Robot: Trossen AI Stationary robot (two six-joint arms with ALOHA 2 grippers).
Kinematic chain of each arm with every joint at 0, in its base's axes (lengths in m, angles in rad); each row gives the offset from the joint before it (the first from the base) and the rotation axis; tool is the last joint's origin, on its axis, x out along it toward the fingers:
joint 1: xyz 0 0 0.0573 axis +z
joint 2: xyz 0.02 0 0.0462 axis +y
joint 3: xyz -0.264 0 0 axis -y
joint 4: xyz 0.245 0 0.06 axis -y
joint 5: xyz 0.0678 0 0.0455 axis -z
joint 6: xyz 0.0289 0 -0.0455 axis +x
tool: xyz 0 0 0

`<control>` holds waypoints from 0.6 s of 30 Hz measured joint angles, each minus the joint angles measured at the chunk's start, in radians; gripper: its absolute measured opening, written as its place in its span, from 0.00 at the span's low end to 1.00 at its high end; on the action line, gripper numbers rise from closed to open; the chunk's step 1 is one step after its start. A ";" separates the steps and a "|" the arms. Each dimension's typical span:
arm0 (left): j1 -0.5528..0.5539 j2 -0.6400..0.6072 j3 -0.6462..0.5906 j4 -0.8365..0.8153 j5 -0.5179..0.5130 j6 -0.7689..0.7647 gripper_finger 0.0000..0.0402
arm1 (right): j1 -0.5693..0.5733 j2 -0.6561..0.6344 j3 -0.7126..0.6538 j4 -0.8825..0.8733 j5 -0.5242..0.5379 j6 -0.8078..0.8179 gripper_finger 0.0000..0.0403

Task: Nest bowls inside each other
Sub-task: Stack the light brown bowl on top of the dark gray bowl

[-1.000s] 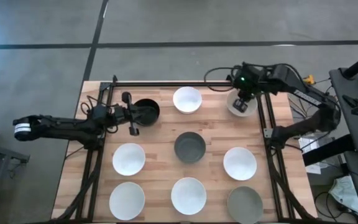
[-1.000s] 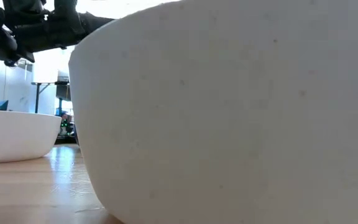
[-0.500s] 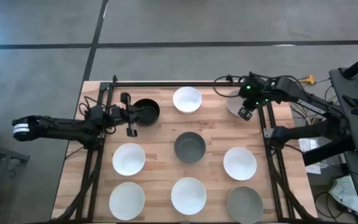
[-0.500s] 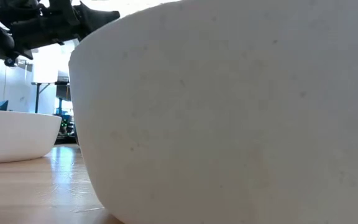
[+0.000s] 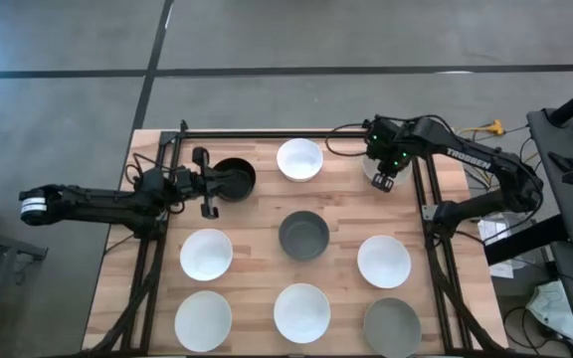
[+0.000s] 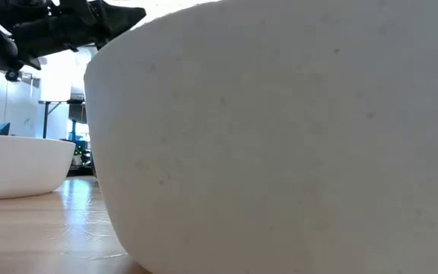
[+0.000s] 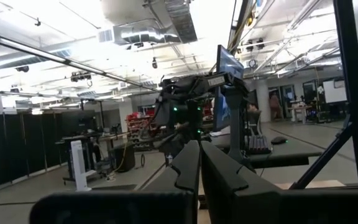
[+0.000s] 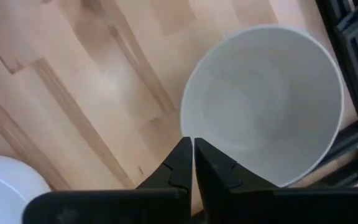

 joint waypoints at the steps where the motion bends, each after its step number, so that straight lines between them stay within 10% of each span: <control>1: 0.000 0.000 0.000 -0.001 0.004 0.000 0.00 | -0.007 0.000 0.003 0.002 -0.007 -0.005 0.05; 18: -0.001 0.001 -0.006 -0.019 0.012 0.001 0.00 | -0.067 0.075 -0.050 0.075 -0.049 0.058 0.29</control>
